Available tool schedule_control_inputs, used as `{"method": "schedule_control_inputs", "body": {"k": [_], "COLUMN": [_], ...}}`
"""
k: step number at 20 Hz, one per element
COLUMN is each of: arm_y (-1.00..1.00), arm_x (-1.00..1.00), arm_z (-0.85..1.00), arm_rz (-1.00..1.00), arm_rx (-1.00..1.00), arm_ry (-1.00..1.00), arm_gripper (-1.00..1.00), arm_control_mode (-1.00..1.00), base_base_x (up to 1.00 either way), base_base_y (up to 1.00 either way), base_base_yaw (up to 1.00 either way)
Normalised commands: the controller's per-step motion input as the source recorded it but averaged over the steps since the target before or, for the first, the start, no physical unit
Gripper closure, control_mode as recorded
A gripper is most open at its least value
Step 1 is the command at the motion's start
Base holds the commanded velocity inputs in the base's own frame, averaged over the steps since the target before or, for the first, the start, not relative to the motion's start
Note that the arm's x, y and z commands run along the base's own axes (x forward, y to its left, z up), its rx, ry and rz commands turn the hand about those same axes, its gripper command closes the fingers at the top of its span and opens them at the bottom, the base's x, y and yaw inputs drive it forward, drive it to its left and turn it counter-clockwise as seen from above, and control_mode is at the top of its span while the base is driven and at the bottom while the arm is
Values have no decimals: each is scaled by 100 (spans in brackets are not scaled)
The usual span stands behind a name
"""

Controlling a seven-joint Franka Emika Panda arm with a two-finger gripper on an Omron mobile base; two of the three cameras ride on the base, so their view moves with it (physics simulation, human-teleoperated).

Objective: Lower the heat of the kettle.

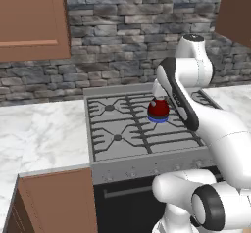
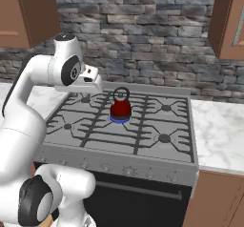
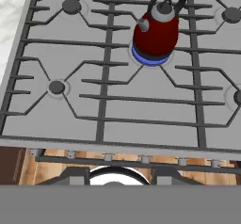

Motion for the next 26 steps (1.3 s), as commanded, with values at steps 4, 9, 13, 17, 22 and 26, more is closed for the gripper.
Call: {"method": "schedule_control_inputs", "body": {"k": [4,9,13,17,22,26], "arm_y": [0,0,0,0,0,0], "arm_x": [0,0,0,0,0,0], "arm_z": [0,0,0,0,0,0], "arm_rz": [0,0,0,0,0,0], "arm_rx": [0,0,0,0,0,0], "arm_ry": [-1,0,0,0,0,0], "arm_gripper": [-100,-100,-100,-100,-100,-100], "arm_control_mode": [100,100,100,100,100,100], "base_base_x": [-2,-8,-11,-10,-1,2], "base_base_y": [-10,-52,-72,-72,-54,1], "base_base_yaw": [0,-2,-7,-7,-4,0]}}
